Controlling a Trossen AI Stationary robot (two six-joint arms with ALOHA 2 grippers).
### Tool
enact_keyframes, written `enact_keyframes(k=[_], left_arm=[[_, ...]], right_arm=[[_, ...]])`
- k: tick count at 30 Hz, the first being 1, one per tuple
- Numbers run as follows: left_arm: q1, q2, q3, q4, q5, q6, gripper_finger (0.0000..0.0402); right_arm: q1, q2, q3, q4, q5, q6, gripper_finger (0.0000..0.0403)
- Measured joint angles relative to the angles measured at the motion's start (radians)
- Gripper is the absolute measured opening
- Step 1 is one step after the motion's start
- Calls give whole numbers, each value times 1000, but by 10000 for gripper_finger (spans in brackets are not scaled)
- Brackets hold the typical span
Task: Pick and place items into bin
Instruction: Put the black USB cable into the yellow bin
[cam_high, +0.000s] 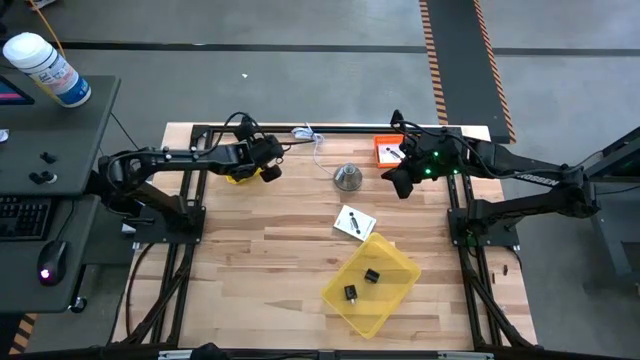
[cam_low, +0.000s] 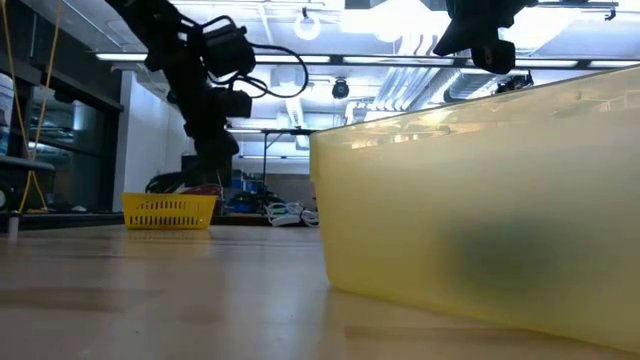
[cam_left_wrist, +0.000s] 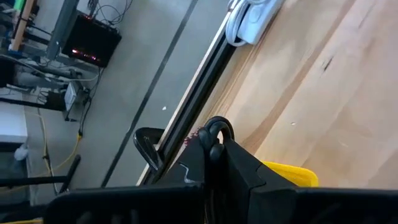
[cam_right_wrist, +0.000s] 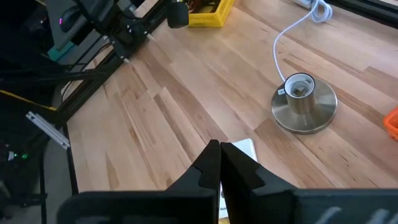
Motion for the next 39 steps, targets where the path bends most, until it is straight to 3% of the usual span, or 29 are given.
enact_keyframes(k=[8, 12, 33, 39], left_arm=[[59, 0, -26, 15, 1, 0, 8], [78, 0, -26, 18, 58, 0, 5], [76, 1, -26, -50, 58, -56, 7], [76, -8, -81, -36, 62, -69, 4]], right_arm=[[0, 0, 0, 0, 22, 18, 0], [0, 0, 0, 0, 35, 22, 0], [0, 0, 0, 0, 36, 23, 0], [0, 0, 0, 0, 35, 21, 0]])
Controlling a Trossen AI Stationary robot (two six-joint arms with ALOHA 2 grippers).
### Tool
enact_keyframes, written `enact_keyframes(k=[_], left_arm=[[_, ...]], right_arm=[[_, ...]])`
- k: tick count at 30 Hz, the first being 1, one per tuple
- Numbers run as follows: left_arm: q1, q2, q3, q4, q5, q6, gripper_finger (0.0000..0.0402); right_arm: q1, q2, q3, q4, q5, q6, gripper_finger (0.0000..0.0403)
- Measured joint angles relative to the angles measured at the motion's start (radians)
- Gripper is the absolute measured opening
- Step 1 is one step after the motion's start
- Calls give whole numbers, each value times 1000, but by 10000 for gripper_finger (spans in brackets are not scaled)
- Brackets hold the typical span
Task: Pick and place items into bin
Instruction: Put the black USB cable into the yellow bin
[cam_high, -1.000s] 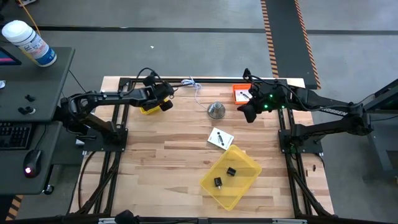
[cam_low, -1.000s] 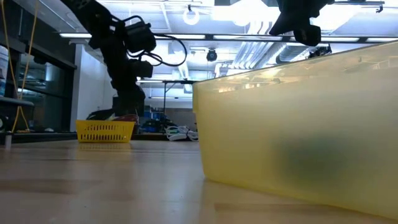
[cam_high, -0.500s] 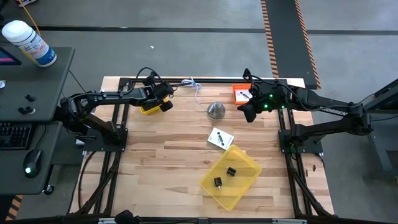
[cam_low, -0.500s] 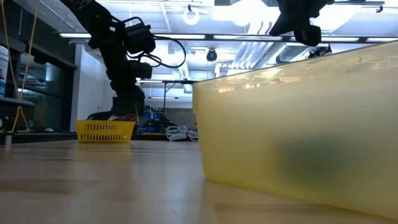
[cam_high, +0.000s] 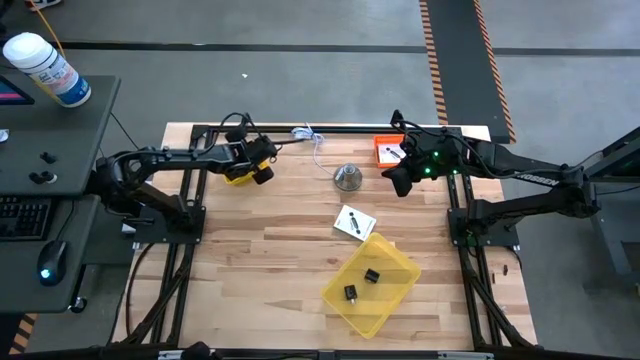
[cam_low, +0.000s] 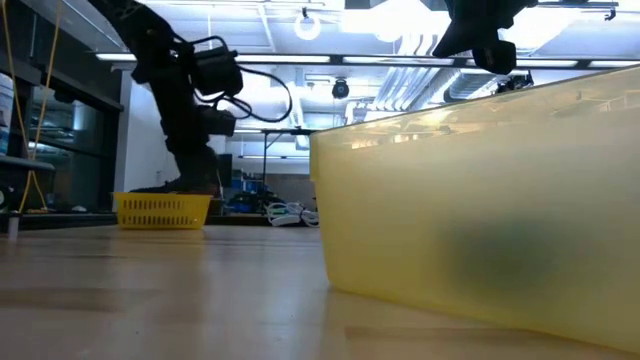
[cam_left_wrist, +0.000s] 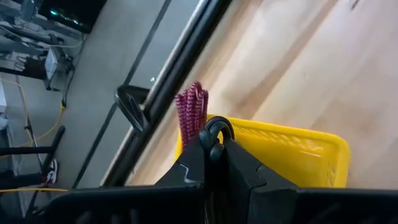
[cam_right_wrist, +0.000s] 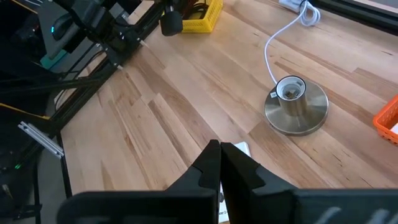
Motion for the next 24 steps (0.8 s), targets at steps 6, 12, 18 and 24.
enact_keyframes(k=[6, 12, 18, 24], left_arm=[[-1, -1, -27, 6, 21, -40, 28], [0, -1, -27, 38, 22, -64, 74], [0, -1, -27, 45, 17, -67, 112], [0, -1, -27, 57, 14, -67, 142]], right_arm=[[0, 0, 0, 0, 0, 0, 0], [0, 0, 0, 0, 0, 0, 0], [0, 0, 0, 0, -1, 7, 0], [0, 0, 0, 0, -1, 8, 0]])
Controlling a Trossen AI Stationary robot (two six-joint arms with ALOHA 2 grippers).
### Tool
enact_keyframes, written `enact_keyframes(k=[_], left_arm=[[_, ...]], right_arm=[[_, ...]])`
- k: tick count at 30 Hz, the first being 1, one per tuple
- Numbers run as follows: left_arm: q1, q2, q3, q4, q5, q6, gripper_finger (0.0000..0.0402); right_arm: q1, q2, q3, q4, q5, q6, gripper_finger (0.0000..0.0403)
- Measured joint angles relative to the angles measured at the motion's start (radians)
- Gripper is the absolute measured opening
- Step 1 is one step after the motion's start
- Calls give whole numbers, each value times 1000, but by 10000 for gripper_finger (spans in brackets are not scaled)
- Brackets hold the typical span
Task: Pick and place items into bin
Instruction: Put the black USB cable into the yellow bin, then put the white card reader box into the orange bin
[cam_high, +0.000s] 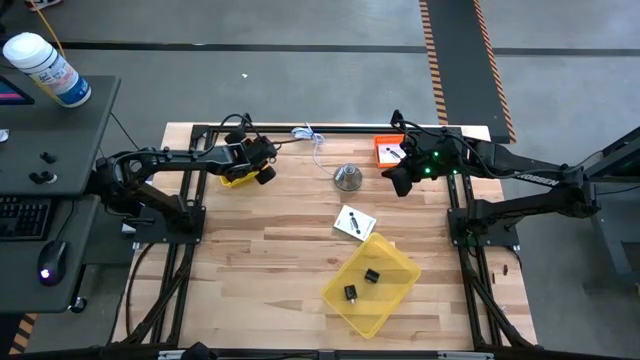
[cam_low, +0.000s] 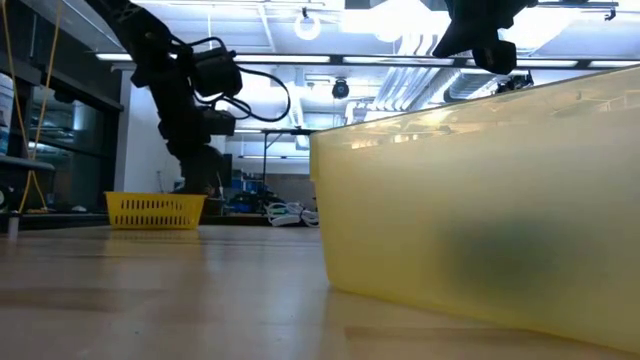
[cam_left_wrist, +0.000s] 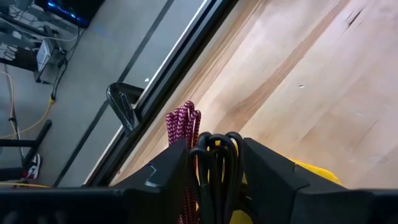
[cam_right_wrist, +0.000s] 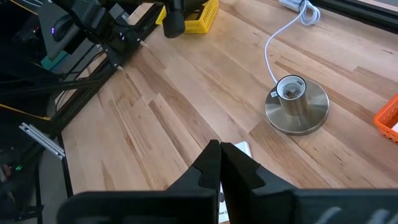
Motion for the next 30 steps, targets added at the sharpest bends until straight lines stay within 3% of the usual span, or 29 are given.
enact_keyframes(k=[6, 13, 18, 24, 27, 30], left_arm=[[-2, 0, 49, 6, 34, 0, 159], [-95, -34, 165, 29, 412, -19, 159], [-215, -35, 217, 48, 544, -121, 151], [-409, -34, 216, 85, 576, -127, 150], [-481, -34, 216, 84, 543, -148, 150], [-530, -34, 216, 66, 506, -193, 150]], right_arm=[[0, 0, 0, 0, 0, 0, 0], [-2, 0, 0, 0, -3, -5, 0], [-2, 0, 1, -8, -6, -22, 0], [-1, 38, 2, -20, -84, -74, 0], [16, 111, 2, -53, -141, -89, 1], [41, 202, 2, -109, -129, -112, 10]])
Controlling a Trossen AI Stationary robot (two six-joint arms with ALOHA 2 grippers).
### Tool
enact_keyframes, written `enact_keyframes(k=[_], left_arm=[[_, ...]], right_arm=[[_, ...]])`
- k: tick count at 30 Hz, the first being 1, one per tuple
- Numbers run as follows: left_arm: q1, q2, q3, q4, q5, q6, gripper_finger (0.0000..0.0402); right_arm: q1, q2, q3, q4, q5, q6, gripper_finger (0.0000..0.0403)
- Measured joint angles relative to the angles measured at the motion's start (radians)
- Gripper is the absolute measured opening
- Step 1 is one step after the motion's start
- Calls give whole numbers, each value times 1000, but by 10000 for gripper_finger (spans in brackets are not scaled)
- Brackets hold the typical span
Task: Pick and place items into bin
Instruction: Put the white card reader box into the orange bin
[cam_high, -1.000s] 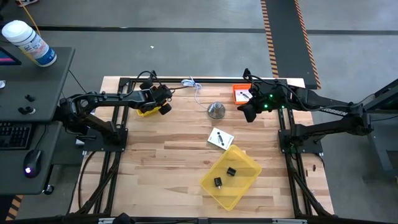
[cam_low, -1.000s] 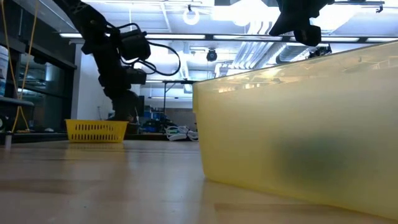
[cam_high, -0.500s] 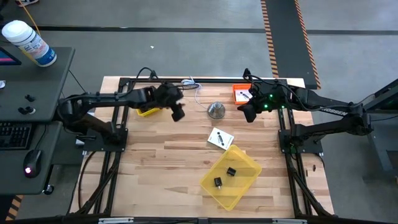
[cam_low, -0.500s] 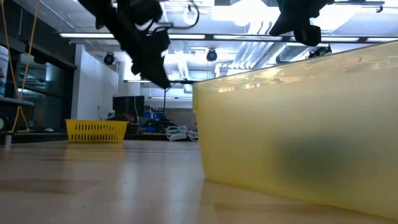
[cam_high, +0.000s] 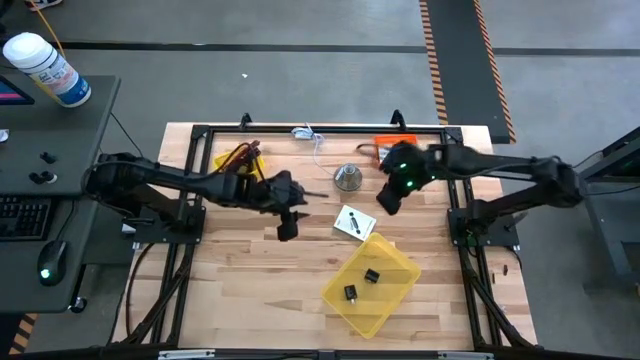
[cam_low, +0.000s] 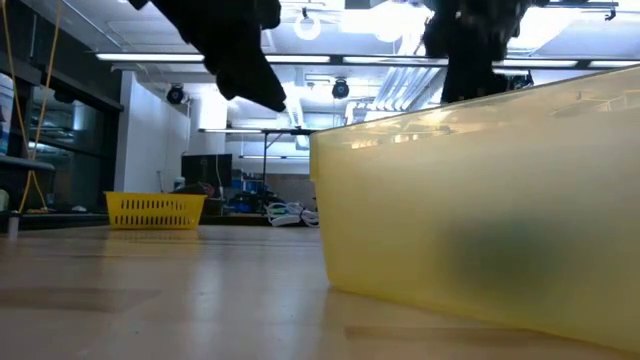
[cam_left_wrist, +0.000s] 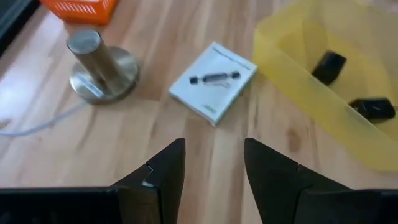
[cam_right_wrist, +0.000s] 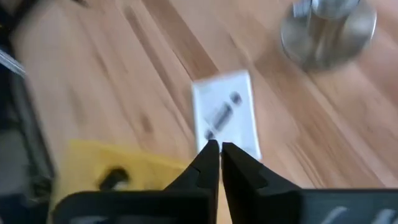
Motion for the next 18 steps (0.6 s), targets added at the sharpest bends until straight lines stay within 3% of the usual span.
enact_keyframes(k=[7, 13, 18], left_arm=[[-57, 0, -1, -106, -7, -39, 150], [-114, 0, -1, -174, -7, -84, 150], [-146, 0, -1, -179, -10, -140, 150]], right_arm=[[12, 177, 0, 13, 2, -33, 70], [12, 275, 0, 9, 26, -39, 137], [19, 344, 0, 8, 24, -30, 169]])
